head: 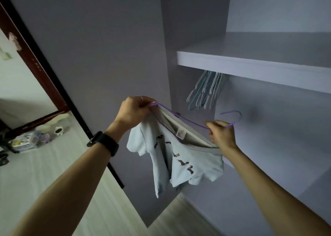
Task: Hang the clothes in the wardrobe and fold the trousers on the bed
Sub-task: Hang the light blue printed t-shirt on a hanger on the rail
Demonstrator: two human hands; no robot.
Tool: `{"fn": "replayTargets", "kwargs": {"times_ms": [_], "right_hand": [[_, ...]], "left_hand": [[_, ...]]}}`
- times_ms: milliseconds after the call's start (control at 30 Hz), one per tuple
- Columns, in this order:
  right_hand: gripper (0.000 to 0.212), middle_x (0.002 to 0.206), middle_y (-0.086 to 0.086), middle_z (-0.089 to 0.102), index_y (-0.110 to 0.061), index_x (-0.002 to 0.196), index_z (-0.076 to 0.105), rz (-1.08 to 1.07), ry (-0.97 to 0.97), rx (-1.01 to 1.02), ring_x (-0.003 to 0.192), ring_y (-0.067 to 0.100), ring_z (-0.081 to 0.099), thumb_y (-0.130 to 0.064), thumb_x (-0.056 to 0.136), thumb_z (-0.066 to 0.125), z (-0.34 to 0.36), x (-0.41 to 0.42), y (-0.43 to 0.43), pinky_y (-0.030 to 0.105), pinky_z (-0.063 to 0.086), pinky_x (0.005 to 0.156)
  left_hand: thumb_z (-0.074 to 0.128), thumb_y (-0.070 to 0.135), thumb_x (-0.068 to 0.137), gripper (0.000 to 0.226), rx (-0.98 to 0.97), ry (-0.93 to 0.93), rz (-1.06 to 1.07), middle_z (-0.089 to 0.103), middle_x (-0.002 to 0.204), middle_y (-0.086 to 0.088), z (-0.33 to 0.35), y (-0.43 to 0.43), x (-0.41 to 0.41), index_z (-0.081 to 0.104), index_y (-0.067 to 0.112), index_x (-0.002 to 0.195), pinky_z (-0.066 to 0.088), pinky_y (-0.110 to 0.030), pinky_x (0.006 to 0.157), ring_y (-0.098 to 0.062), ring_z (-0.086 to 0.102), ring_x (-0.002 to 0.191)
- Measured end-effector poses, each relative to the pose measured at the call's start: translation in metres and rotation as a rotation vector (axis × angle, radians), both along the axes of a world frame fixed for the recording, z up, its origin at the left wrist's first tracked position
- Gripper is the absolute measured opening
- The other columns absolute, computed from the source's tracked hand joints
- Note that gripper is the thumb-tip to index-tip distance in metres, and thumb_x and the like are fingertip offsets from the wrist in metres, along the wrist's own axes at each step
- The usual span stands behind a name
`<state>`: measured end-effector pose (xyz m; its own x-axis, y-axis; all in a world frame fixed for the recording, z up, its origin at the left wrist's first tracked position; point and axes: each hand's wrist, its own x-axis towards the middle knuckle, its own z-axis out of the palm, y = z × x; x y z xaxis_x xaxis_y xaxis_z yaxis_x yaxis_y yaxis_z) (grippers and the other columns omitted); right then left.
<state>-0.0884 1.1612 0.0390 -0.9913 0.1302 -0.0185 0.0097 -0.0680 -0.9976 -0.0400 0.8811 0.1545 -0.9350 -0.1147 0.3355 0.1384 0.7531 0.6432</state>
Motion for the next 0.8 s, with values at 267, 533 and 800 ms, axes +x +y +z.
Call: {"fn": "replayTargets", "kwargs": {"times_ms": [267,533,800], "right_hand": [[0.040,0.046,-0.001,0.042,-0.004,0.054,0.053,-0.014,0.312,0.407,0.046,0.006,0.036,-0.025,0.085,0.069,0.039,-0.016,0.019,0.023,0.031,0.048],[0.040,0.053,0.006,0.032,-0.003,0.056,0.045,0.051,0.345,0.678,0.055,0.009,0.028,-0.027,0.080,0.067,0.059,-0.017,0.032,0.027,0.030,0.052],[0.042,0.051,-0.004,0.059,-0.021,0.062,0.067,0.228,0.397,1.114,0.045,0.010,0.048,-0.058,0.082,0.067,0.123,-0.020,0.007,0.025,0.040,0.052]], "left_hand": [[0.069,0.038,0.092,0.012,-0.060,0.094,0.096,0.062,0.078,0.040,-0.013,-0.015,-0.006,0.077,0.036,0.100,0.043,-0.006,0.076,0.017,0.060,0.084],[0.062,0.039,0.097,0.021,-0.079,0.155,0.098,0.074,0.106,0.016,-0.012,-0.018,-0.012,0.076,0.031,0.111,0.053,-0.030,0.090,-0.009,0.066,0.105],[0.065,0.047,0.094,0.019,-0.172,0.097,-0.080,0.074,0.103,0.021,-0.011,0.021,-0.019,0.076,0.038,0.105,0.053,-0.030,0.087,-0.005,0.064,0.097]]}}
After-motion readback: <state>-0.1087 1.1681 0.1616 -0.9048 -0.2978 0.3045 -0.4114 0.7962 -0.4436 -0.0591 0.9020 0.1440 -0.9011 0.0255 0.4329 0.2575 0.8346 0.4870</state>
